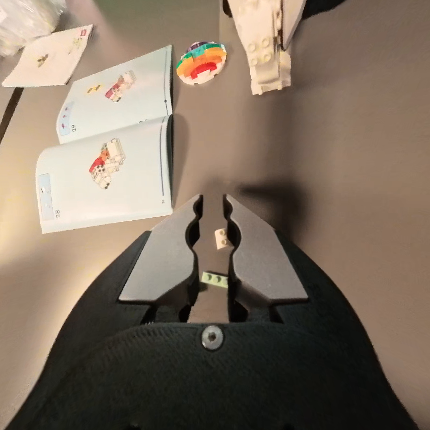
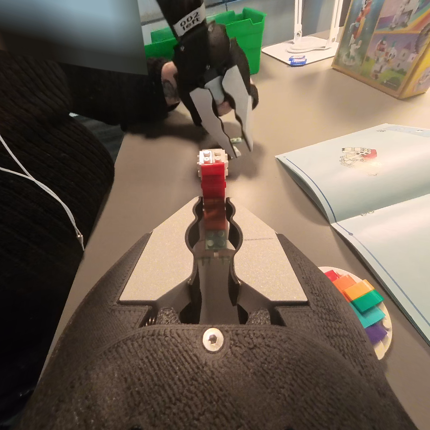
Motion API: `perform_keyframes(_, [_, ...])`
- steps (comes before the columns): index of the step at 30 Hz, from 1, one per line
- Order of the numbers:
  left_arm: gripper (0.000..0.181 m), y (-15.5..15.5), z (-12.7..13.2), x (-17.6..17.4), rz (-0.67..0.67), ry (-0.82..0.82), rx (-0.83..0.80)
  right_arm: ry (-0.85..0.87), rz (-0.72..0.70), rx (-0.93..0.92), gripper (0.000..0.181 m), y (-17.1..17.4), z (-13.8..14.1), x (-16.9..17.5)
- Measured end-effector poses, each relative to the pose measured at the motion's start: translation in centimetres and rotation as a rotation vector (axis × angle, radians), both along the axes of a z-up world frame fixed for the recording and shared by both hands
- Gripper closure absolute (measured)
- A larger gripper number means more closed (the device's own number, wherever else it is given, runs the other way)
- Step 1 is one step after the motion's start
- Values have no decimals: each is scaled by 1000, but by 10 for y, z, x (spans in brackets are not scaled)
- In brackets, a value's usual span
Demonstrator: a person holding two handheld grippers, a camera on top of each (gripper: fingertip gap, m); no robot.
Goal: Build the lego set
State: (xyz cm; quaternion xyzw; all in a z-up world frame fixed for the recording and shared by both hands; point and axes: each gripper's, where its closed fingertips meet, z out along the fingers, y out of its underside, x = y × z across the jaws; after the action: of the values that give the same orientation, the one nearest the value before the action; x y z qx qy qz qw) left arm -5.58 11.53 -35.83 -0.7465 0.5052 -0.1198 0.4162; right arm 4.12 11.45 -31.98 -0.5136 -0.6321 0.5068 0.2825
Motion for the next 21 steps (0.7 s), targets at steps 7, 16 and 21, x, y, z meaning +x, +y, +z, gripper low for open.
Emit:
perform_keyframes(7, [148,-4,-3,-30,106,34,-145,-9,-1,10,163,0,-1,-1])
perform_keyframes(16, [152,-15,-12,-33,104,72,-232,-1,-9,23,163,1,-1,-1])
perform_keyframes(21, [156,-17,-17,-32,88,85,-234,34,-14,3,163,2,5,-2])
